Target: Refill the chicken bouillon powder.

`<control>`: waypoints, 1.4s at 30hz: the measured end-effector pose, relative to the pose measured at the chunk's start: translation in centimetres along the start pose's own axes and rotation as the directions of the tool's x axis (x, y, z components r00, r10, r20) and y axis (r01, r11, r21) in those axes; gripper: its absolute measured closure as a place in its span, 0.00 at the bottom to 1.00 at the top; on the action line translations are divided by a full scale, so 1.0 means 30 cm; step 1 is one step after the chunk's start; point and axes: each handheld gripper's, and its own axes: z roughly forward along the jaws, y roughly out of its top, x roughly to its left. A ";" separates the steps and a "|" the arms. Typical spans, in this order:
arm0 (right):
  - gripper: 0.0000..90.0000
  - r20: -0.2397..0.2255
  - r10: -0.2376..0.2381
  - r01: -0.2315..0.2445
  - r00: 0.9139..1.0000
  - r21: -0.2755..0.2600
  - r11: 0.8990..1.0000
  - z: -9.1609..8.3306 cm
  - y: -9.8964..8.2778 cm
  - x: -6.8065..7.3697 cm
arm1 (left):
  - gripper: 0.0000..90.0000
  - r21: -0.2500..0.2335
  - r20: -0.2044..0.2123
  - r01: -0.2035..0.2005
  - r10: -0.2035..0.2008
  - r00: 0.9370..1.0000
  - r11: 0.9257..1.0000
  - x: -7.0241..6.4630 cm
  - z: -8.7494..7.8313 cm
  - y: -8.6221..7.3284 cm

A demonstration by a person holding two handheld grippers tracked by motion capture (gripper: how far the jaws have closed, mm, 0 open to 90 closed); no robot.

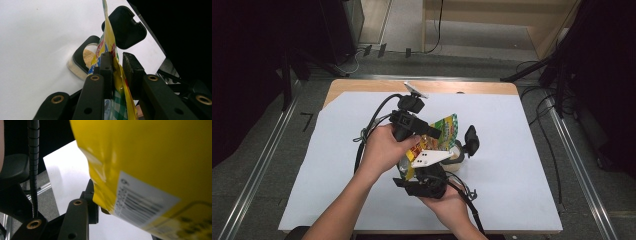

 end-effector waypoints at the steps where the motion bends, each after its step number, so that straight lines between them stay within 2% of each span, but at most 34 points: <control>1: 0.71 0.000 -0.001 0.001 1.000 -0.001 1.000 0.000 0.000 0.000 | 0.88 0.000 0.000 0.000 0.000 1.000 1.000 0.000 0.000 0.000; 20: 0.72 0.001 -0.018 0.018 1.000 -0.014 1.000 0.013 -0.008 0.000 | 0.87 -0.002 0.000 -0.009 0.009 1.000 1.000 -0.009 -0.001 -0.008; 29: 0.72 -0.001 -0.017 0.017 1.000 -0.011 1.000 0.013 -0.004 -0.001 | 0.88 0.001 0.013 0.000 0.000 1.000 1.000 0.004 -0.004 -0.005; 39: 0.71 0.004 -0.037 0.037 0.999 -0.023 0.999 0.009 0.006 0.000 | 0.87 -0.024 0.003 -0.011 0.011 1.000 1.000 -0.005 -0.027 -0.003; 42: 0.71 -0.001 -0.038 0.038 0.999 -0.024 0.999 0.011 0.013 -0.006 | 0.87 -0.017 -0.002 -0.005 0.005 1.000 1.000 0.001 -0.025 0.003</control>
